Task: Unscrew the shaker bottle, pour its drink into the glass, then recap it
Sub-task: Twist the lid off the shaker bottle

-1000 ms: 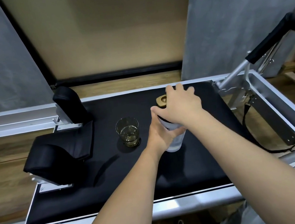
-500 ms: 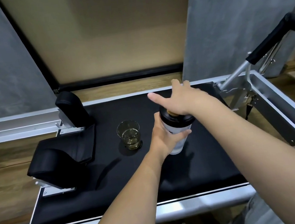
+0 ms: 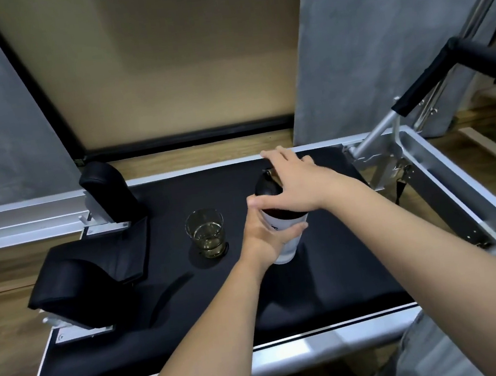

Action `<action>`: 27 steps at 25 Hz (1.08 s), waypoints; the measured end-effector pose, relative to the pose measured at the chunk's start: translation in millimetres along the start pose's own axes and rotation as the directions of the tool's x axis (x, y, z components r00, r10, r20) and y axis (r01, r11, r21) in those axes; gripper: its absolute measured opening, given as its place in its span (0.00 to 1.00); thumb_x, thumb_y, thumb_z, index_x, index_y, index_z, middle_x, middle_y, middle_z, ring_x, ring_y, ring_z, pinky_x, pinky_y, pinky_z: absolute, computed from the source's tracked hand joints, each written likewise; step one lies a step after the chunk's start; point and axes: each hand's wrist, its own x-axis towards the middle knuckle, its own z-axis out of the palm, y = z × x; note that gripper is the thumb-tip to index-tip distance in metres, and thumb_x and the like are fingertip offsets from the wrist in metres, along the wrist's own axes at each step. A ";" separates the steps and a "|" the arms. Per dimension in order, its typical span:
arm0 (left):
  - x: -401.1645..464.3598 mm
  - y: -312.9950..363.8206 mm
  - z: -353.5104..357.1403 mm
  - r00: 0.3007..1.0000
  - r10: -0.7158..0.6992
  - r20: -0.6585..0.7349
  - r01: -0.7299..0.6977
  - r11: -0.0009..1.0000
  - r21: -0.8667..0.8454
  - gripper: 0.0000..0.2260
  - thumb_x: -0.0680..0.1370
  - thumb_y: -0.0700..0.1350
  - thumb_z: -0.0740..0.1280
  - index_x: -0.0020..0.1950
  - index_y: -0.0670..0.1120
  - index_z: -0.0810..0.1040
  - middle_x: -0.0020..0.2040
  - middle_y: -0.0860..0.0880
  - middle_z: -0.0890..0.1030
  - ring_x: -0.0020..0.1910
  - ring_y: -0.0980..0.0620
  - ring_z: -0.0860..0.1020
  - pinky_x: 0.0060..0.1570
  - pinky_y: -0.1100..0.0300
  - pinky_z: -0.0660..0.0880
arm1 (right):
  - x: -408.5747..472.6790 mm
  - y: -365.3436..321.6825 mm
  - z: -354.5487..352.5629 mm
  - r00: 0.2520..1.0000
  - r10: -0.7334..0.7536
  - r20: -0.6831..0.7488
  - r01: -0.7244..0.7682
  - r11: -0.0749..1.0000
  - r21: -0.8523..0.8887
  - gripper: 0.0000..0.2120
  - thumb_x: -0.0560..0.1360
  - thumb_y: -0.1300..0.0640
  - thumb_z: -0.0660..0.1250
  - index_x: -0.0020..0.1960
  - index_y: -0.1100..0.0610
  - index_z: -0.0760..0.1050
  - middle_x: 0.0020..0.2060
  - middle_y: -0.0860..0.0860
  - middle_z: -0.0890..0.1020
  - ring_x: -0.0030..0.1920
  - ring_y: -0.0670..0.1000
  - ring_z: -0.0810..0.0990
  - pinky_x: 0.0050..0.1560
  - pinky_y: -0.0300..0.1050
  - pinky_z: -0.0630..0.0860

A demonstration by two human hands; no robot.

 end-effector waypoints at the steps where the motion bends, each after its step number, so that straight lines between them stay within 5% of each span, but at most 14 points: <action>1: -1.0 -2.6 -0.2 1.000 0.014 -0.019 -0.013 0.998 0.062 0.38 0.67 0.41 0.87 0.61 0.67 0.66 0.63 0.60 0.78 0.62 0.71 0.77 0.63 0.66 0.76 | 2.4 -3.6 -3.1 0.993 0.116 -0.018 -0.116 0.993 0.008 0.52 0.69 0.20 0.62 0.83 0.49 0.53 0.82 0.52 0.59 0.75 0.67 0.65 0.59 0.63 0.73; 3: -1.5 1.7 -0.8 0.994 0.097 -0.044 -0.087 0.980 0.178 0.32 0.69 0.48 0.85 0.62 0.66 0.69 0.64 0.55 0.80 0.64 0.59 0.81 0.64 0.54 0.80 | 6.8 -17.0 -1.5 0.945 0.321 -0.058 -0.322 0.947 -0.004 0.54 0.68 0.18 0.58 0.79 0.56 0.59 0.74 0.56 0.69 0.69 0.66 0.72 0.48 0.58 0.72; 5: -0.4 9.3 -4.3 0.996 0.023 -0.081 -0.014 0.994 0.111 0.18 0.80 0.57 0.74 0.64 0.52 0.76 0.65 0.47 0.81 0.55 0.47 0.88 0.51 0.46 0.85 | 5.9 -27.2 16.5 0.932 0.348 -0.101 -0.354 0.933 -0.055 0.49 0.69 0.21 0.62 0.74 0.58 0.64 0.67 0.55 0.73 0.63 0.64 0.74 0.43 0.55 0.70; 7: 1.6 7.3 -9.6 0.998 -0.039 -0.052 0.040 0.999 0.025 0.17 0.84 0.56 0.69 0.64 0.46 0.74 0.66 0.44 0.80 0.49 0.47 0.89 0.46 0.48 0.85 | 1.2 -20.4 28.0 0.973 0.141 -0.183 -0.160 0.982 -0.097 0.42 0.70 0.26 0.66 0.72 0.53 0.66 0.64 0.50 0.73 0.60 0.60 0.72 0.43 0.53 0.70; 9: -5.2 2.5 -9.7 0.997 0.038 -0.067 -0.025 0.983 0.183 0.24 0.75 0.47 0.82 0.62 0.59 0.72 0.66 0.49 0.80 0.54 0.57 0.85 0.55 0.54 0.82 | -4.1 -0.8 17.4 0.976 -0.164 -0.142 0.150 0.983 -0.104 0.39 0.67 0.30 0.68 0.73 0.44 0.67 0.65 0.43 0.74 0.58 0.55 0.71 0.45 0.51 0.72; 11: -3.7 -6.5 -3.0 0.998 0.013 -0.056 -0.001 0.981 0.195 0.36 0.66 0.46 0.87 0.57 0.68 0.66 0.63 0.54 0.79 0.60 0.59 0.80 0.63 0.56 0.77 | -8.2 15.3 -0.4 0.963 -0.262 -0.060 0.257 0.963 -0.083 0.38 0.66 0.31 0.69 0.73 0.40 0.66 0.65 0.39 0.74 0.59 0.53 0.72 0.47 0.51 0.73; 13: -6.8 0.0 0.2 1.000 0.022 -0.022 -0.018 0.987 0.158 0.37 0.63 0.49 0.88 0.58 0.68 0.66 0.64 0.52 0.80 0.65 0.54 0.80 0.69 0.51 0.77 | -9.1 20.5 -4.2 0.986 -0.164 -0.037 0.158 0.980 -0.120 0.43 0.67 0.26 0.69 0.75 0.43 0.63 0.69 0.42 0.73 0.64 0.55 0.71 0.50 0.55 0.73; 15: -5.7 0.2 2.0 0.996 0.084 -0.013 -0.082 0.987 0.137 0.37 0.60 0.54 0.85 0.61 0.67 0.67 0.68 0.50 0.79 0.68 0.50 0.79 0.72 0.46 0.76 | -7.7 4.4 4.8 0.993 0.104 -0.052 -0.107 0.991 -0.075 0.49 0.67 0.22 0.66 0.77 0.50 0.61 0.72 0.50 0.70 0.68 0.61 0.68 0.54 0.60 0.75; 18: -4.4 -1.9 0.0 0.999 0.049 -0.001 -0.048 0.991 0.129 0.33 0.68 0.52 0.79 0.72 0.55 0.74 0.68 0.53 0.78 0.66 0.52 0.79 0.66 0.50 0.81 | -7.2 -32.7 26.8 0.930 0.350 -0.108 -0.354 0.935 -0.015 0.45 0.72 0.25 0.63 0.74 0.57 0.63 0.69 0.55 0.70 0.68 0.65 0.67 0.57 0.66 0.77; 21: -2.4 -3.3 -5.5 0.996 0.043 -0.078 -0.033 0.992 0.121 0.12 0.78 0.49 0.77 0.60 0.58 0.82 0.59 0.53 0.82 0.52 0.58 0.85 0.48 0.62 0.83 | -12.4 -24.6 29.4 0.965 -0.018 -0.260 -0.032 0.982 -0.187 0.32 0.72 0.32 0.67 0.67 0.52 0.67 0.63 0.50 0.74 0.60 0.59 0.68 0.53 0.58 0.75; 23: -3.9 -4.6 -10.1 0.997 0.036 -0.069 -0.025 0.988 0.150 0.31 0.69 0.39 0.84 0.59 0.63 0.73 0.59 0.56 0.81 0.57 0.62 0.83 0.51 0.70 0.79 | -12.6 -4.2 12.6 0.942 -0.311 -0.127 0.281 0.937 -0.206 0.30 0.68 0.35 0.71 0.65 0.46 0.70 0.61 0.43 0.75 0.56 0.55 0.66 0.56 0.55 0.71; 25: -7.9 -3.1 -8.5 0.997 0.005 -0.071 0.000 0.998 0.070 0.36 0.64 0.37 0.86 0.59 0.60 0.70 0.62 0.52 0.80 0.65 0.53 0.80 0.59 0.63 0.80 | -12.8 10.9 1.3 0.953 -0.302 -0.028 0.297 0.947 -0.120 0.35 0.67 0.29 0.71 0.69 0.42 0.69 0.68 0.43 0.72 0.64 0.57 0.66 0.63 0.55 0.67; 27: -5.7 -2.2 -4.1 0.998 0.049 -0.037 -0.047 0.998 0.047 0.36 0.63 0.45 0.86 0.62 0.59 0.69 0.67 0.49 0.80 0.69 0.51 0.78 0.67 0.57 0.76 | -9.5 12.9 -2.1 0.996 -0.080 0.027 0.080 0.997 0.003 0.47 0.65 0.20 0.64 0.78 0.41 0.62 0.82 0.47 0.58 0.77 0.63 0.57 0.69 0.63 0.61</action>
